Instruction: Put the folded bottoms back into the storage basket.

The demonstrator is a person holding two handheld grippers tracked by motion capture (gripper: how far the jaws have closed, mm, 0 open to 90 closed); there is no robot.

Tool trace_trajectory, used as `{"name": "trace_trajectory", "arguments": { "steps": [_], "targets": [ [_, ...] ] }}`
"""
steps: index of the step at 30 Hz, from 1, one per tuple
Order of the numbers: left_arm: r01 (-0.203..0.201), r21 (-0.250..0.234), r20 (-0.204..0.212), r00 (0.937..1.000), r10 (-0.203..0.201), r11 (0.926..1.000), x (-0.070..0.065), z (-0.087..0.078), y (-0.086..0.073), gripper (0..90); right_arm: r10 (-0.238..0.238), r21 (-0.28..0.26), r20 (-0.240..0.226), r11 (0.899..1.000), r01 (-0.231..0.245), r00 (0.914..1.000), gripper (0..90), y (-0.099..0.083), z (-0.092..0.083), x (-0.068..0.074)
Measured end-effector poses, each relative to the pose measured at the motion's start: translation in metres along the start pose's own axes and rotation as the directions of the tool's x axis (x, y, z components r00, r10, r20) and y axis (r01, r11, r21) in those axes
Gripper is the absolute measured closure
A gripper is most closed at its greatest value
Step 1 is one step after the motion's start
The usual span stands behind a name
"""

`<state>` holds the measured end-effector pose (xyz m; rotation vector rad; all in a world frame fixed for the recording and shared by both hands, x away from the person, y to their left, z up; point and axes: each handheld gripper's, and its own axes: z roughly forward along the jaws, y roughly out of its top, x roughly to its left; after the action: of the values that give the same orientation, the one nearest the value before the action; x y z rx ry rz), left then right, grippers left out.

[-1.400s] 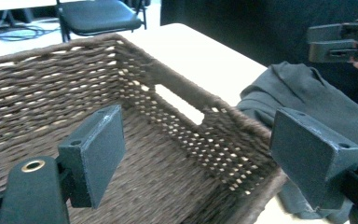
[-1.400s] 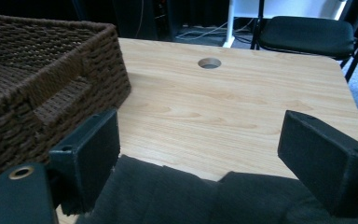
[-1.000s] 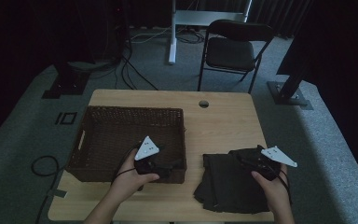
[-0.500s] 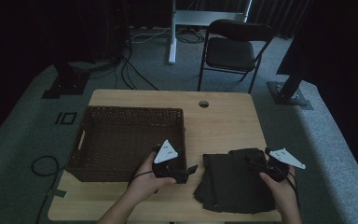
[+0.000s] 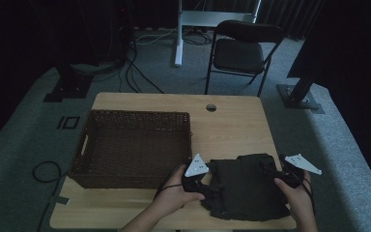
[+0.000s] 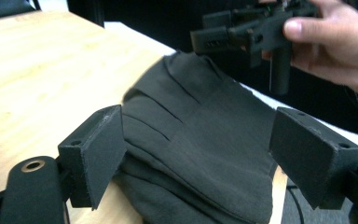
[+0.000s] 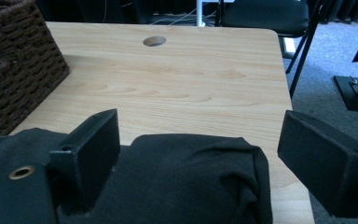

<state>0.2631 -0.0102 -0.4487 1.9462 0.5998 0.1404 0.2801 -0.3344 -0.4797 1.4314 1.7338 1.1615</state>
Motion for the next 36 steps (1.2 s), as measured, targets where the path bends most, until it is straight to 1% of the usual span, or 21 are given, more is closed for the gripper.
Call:
{"name": "trace_trajectory", "arguments": {
  "steps": [2,3,5,9,13,15,16,18,19,20,21,23,24,26,27,28,29,30,31,33,36],
  "targets": [
    [0.007,0.012,0.004,1.0000,-0.007,0.9999,-0.003,0.007,-0.004,18.9,0.002,0.003,-0.002,1.000,-0.002,1.0000,12.4,-0.002,0.002,-0.002],
    [0.007,0.026,0.002,1.0000,-0.007,0.9996,-0.005,0.010,-0.006,18.9,0.004,0.006,-0.002,1.000,-0.004,1.0000,12.4,-0.003,0.002,-0.002],
    [-0.002,0.046,-0.017,0.9999,0.003,0.9989,-0.007,0.017,-0.011,18.8,0.004,0.011,-0.003,1.000,-0.004,1.0000,12.4,-0.005,0.004,-0.003],
    [0.036,0.050,-0.042,0.9985,-0.034,0.9981,-0.012,0.028,-0.019,18.9,0.008,0.027,-0.004,1.000,-0.007,1.0000,12.5,-0.011,0.008,-0.006],
    [0.057,0.049,-0.061,0.9967,-0.054,0.9972,-0.017,0.039,-0.026,18.8,0.001,0.039,-0.004,0.999,-0.001,1.0000,12.5,-0.016,0.011,-0.009],
    [0.055,0.056,-0.066,0.9965,-0.052,0.9969,-0.017,0.041,-0.028,18.8,-0.002,0.040,-0.001,0.999,0.002,1.0000,12.5,-0.016,0.011,-0.009],
    [0.082,0.064,-0.079,0.9939,-0.077,0.9945,-0.017,0.047,-0.035,18.9,-0.009,0.050,0.002,0.999,0.009,1.0000,12.5,-0.020,0.014,-0.011],
    [0.079,0.065,-0.102,0.9921,-0.072,0.9947,-0.017,0.049,-0.039,18.8,-0.011,0.061,0.006,0.998,0.010,0.9999,12.5,-0.023,0.016,-0.013],
    [0.079,0.065,-0.102,0.9921,-0.072,0.9947,-0.017,0.049,-0.039,18.9,-0.006,0.066,0.008,0.998,0.006,0.9999,12.5,-0.024,0.017,-0.015],
    [0.078,0.067,-0.122,0.9901,-0.069,0.9947,-0.017,0.052,-0.042,18.9,-0.005,0.073,0.010,0.997,0.004,0.9999,12.5,-0.025,0.018,-0.016],
    [0.063,0.071,-0.136,0.9892,-0.053,0.9955,-0.018,0.053,-0.044,18.8,-0.005,0.078,0.010,0.997,0.004,0.9999,12.5,-0.027,0.019,-0.017],
    [0.068,0.069,-0.139,0.9886,-0.058,0.9953,-0.018,0.054,-0.045,18.9,-0.004,0.088,0.011,0.996,0.003,0.9999,12.5,-0.029,0.021,-0.019],
    [0.088,0.061,-0.155,0.9849,-0.078,0.9943,-0.018,0.056,-0.049,18.8,-0.006,0.093,0.014,0.996,0.005,0.9999,12.5,-0.031,0.022,-0.019],
    [0.102,0.047,-0.179,0.9795,-0.092,0.9937,-0.017,0.058,-0.052,18.8,-0.009,0.104,0.023,0.995,0.007,0.9997,12.5,-0.033,0.024,-0.021],
    [0.102,0.047,-0.179,0.9795,-0.092,0.9937,-0.017,0.058,-0.052,18.8,-0.009,0.104,0.023,0.995,0.007,0.9997,12.5,-0.033,0.024,-0.021],
    [0.109,0.047,-0.185,0.9779,-0.098,0.9930,-0.017,0.059,-0.054,18.8,-0.004,0.112,0.023,0.994,0.001,0.9997,12.5,-0.036,0.026,-0.024],
    [0.125,0.044,-0.194,0.9742,-0.115,0.9911,-0.017,0.062,-0.058,18.8,-0.004,0.115,0.024,0.993,0.001,0.9997,12.5,-0.037,0.027,-0.025],
    [0.126,0.053,-0.201,0.9730,-0.113,0.9905,-0.017,0.064,-0.059,18.8,-0.001,0.119,0.024,0.993,-0.002,0.9997,12.5,-0.038,0.028,-0.026],
    [0.122,0.055,-0.206,0.9724,-0.108,0.9910,-0.017,0.065,-0.061,18.8,0.003,0.124,0.023,0.992,-0.006,0.9997,12.4,-0.039,0.028,-0.027],
    [0.135,0.067,-0.205,0.9715,-0.119,0.9885,-0.017,0.068,-0.064,18.2,0.011,0.130,0.014,0.991,-0.013,0.9998,12.3,-0.041,0.030,-0.028],
    [0.131,0.077,-0.212,0.9708,-0.112,0.9883,-0.016,0.071,-0.065,17.4,0.018,0.140,-0.001,0.990,-0.017,0.9998,12.0,-0.043,0.032,-0.029]
  ]
}}
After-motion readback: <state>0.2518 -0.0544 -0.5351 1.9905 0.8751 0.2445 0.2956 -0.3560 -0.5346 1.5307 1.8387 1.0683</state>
